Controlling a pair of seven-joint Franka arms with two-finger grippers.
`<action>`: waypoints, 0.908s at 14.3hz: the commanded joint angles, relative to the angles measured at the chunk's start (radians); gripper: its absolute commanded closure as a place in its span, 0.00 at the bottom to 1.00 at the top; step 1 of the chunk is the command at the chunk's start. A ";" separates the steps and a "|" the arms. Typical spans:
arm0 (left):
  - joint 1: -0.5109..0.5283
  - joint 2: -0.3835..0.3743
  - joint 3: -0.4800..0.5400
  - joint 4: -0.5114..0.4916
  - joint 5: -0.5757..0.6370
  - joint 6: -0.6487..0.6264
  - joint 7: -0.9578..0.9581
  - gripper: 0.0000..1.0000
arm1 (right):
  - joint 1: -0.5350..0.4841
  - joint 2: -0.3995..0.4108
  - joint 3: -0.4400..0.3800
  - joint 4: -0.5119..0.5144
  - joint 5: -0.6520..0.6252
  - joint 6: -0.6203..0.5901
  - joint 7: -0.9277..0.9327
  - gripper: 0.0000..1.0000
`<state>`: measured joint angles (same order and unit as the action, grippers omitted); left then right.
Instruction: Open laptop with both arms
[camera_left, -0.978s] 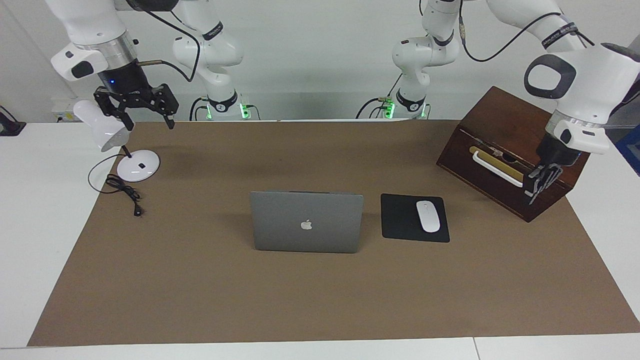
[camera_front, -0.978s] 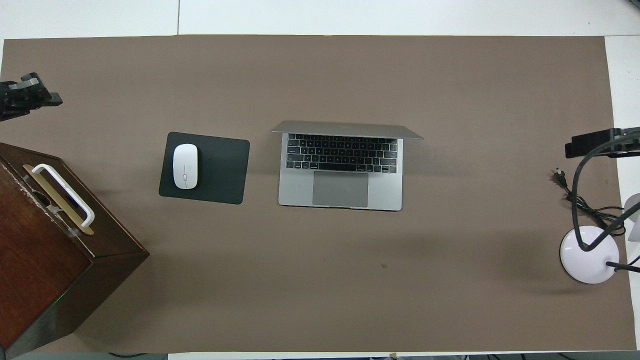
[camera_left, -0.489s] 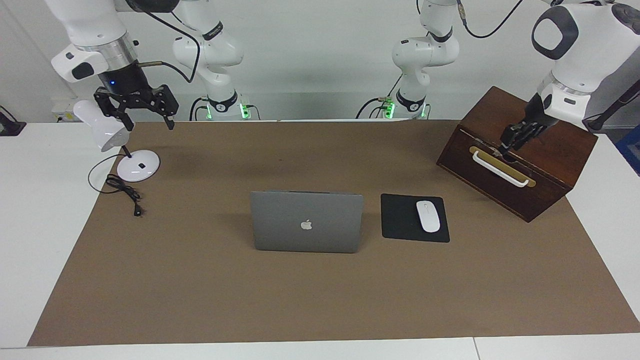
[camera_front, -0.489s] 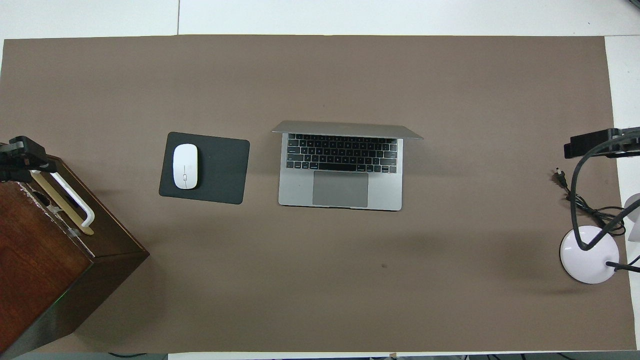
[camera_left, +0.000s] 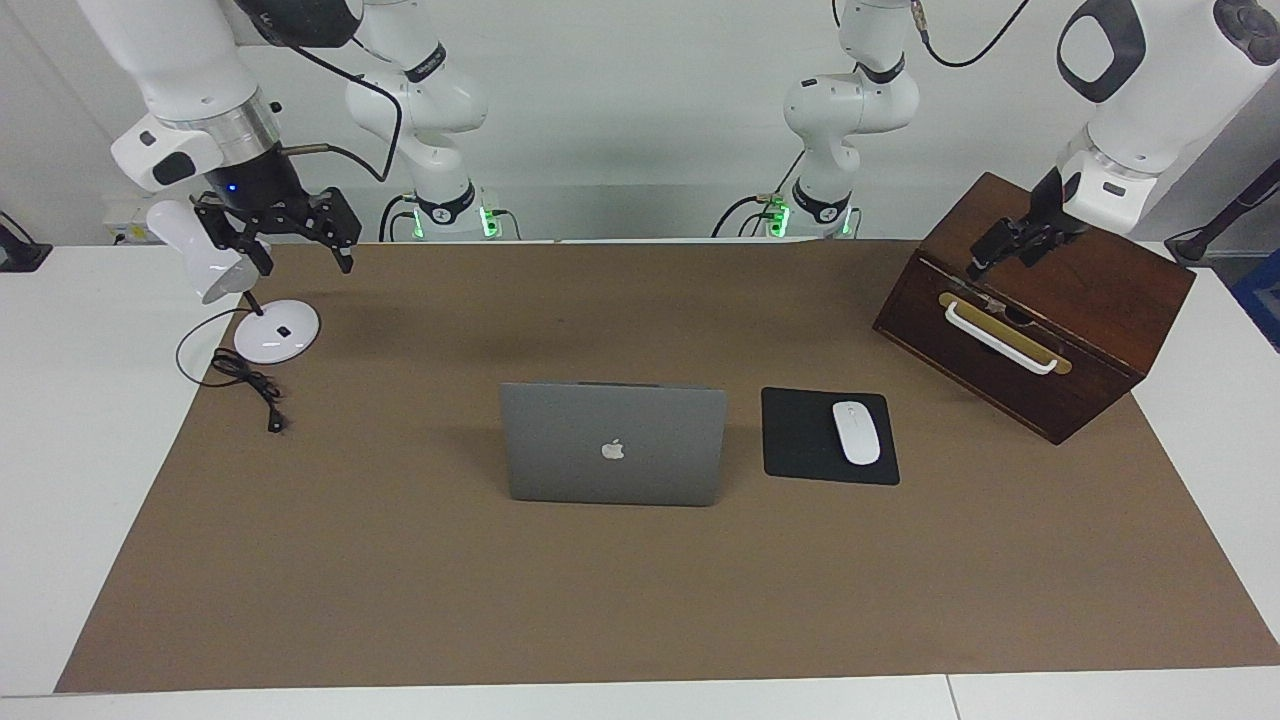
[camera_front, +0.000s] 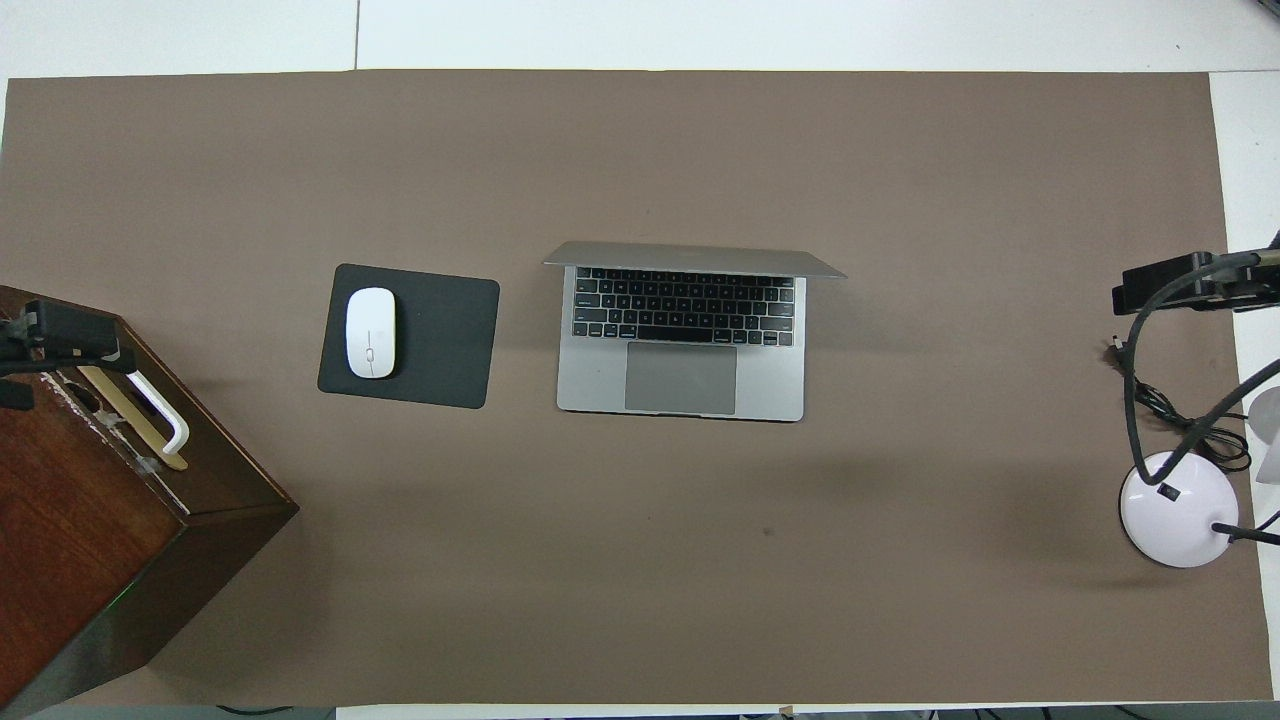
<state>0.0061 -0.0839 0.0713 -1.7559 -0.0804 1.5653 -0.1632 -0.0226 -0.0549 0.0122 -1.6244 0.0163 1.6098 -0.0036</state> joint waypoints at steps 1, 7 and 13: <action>-0.026 -0.002 0.024 0.003 0.022 0.011 0.010 0.00 | -0.020 0.007 0.014 0.021 -0.002 -0.014 -0.018 0.00; -0.040 0.056 0.030 0.113 0.025 0.015 0.017 0.00 | -0.011 -0.006 0.009 0.021 -0.002 -0.010 -0.016 0.00; -0.044 0.053 0.028 0.086 0.056 0.061 0.074 0.00 | -0.011 -0.008 0.011 0.021 -0.002 -0.011 -0.019 0.00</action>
<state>-0.0232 -0.0395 0.0875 -1.6695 -0.0491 1.6003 -0.1095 -0.0215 -0.0576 0.0125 -1.6093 0.0163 1.6098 -0.0036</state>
